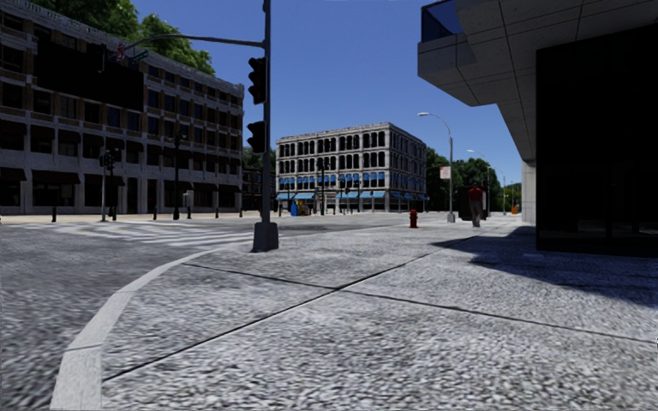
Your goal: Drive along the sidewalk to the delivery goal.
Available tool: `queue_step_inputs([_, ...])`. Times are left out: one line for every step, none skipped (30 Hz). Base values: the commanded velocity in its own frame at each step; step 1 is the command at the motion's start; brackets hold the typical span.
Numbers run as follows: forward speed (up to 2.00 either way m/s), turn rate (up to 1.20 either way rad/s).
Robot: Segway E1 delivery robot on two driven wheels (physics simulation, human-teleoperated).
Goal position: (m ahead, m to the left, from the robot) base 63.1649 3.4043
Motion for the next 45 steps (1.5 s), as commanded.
queue_step_inputs([1.29, -0.48])
queue_step_inputs([1.29, -0.49])
queue_step_inputs([1.29, -0.54])
queue_step_inputs([1.29, -0.58])
queue_step_inputs([1.29, -0.58])
queue_step_inputs([1.29, -0.60])
queue_step_inputs([1.29, -0.60])
queue_step_inputs([1.29, -0.60])
queue_step_inputs([1.29, -0.60])
queue_step_inputs([1.29, -0.60])
queue_step_inputs([1.29, -0.60])
queue_step_inputs([1.29, -0.60])
queue_step_inputs([1.29, -0.60])
queue_step_inputs([1.29, -0.60])
queue_step_inputs([1.29, -0.60])
queue_step_inputs([1.29, -0.58])
queue_step_inputs([1.29, -0.52])
queue_step_inputs([1.29, -0.45])
queue_step_inputs([1.29, -0.45])
queue_step_inputs([1.29, -0.39])
queue_step_inputs([1.29, -0.29])
queue_step_inputs([1.29, -0.26])
queue_step_inputs([1.29, -0.26])
queue_step_inputs([1.29, -0.25])
queue_step_inputs([1.29, -0.24])
queue_step_inputs([1.29, -0.24])
queue_step_inputs([1.29, -0.23])
queue_step_inputs([1.29, -0.23])
queue_step_inputs([1.29, -0.07])
queue_step_inputs([1.29, 0.00])
queue_step_inputs([1.29, 0.00])
queue_step_inputs([1.29, 0.00])
queue_step_inputs([1.29, 0.00])
queue_step_inputs([1.29, 0.00])
queue_step_inputs([1.29, 0.00])
queue_step_inputs([1.29, 0.00])
queue_step_inputs([1.29, 0.00])
queue_step_inputs([1.29, 0.00])
queue_step_inputs([1.35, 0.00])
queue_step_inputs([2.00, 0.00])
queue_step_inputs([2.00, 0.00])
queue_step_inputs([2.00, 0.00])
queue_step_inputs([2.00, 0.00])
queue_step_inputs([2.00, 0.00])
queue_step_inputs([2.00, 0.00])
